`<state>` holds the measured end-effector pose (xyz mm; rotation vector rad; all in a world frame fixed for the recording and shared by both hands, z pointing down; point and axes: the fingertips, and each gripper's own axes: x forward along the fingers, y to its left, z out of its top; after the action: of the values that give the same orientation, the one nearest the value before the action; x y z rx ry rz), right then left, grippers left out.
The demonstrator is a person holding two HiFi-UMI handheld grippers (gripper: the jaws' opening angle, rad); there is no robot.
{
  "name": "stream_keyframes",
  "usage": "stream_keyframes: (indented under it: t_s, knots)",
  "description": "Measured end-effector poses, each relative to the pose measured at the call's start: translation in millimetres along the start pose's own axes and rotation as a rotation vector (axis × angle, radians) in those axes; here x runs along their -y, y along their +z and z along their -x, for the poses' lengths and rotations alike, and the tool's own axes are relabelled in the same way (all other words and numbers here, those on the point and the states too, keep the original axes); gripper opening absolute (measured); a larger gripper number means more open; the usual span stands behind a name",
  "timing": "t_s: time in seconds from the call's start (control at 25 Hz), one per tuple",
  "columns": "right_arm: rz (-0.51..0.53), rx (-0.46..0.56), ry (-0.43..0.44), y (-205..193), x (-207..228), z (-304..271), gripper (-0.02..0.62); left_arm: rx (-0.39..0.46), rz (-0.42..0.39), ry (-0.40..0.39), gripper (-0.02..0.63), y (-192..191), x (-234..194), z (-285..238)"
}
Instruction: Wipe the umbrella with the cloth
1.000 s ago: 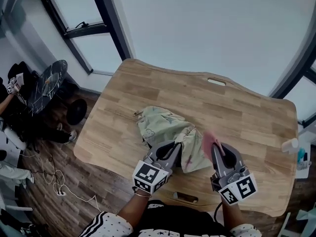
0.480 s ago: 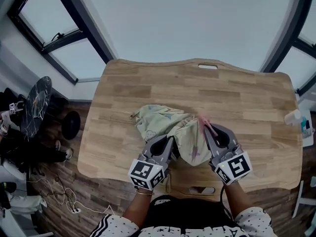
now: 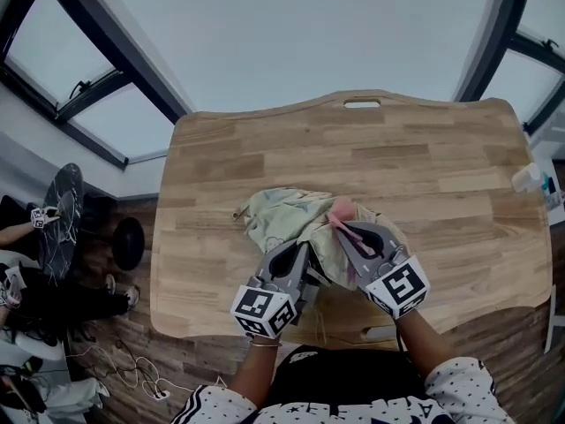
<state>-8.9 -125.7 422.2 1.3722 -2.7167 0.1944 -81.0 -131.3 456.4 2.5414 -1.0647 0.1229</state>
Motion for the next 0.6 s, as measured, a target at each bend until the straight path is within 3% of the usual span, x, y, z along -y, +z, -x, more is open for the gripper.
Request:
stream_keyframes:
  t_s: [0.6]
  knots:
    - [-0.005, -0.065, 0.175, -22, -63, -7, 0.021, -0.012, -0.055, -0.042, 0.014, -3, -2, 0]
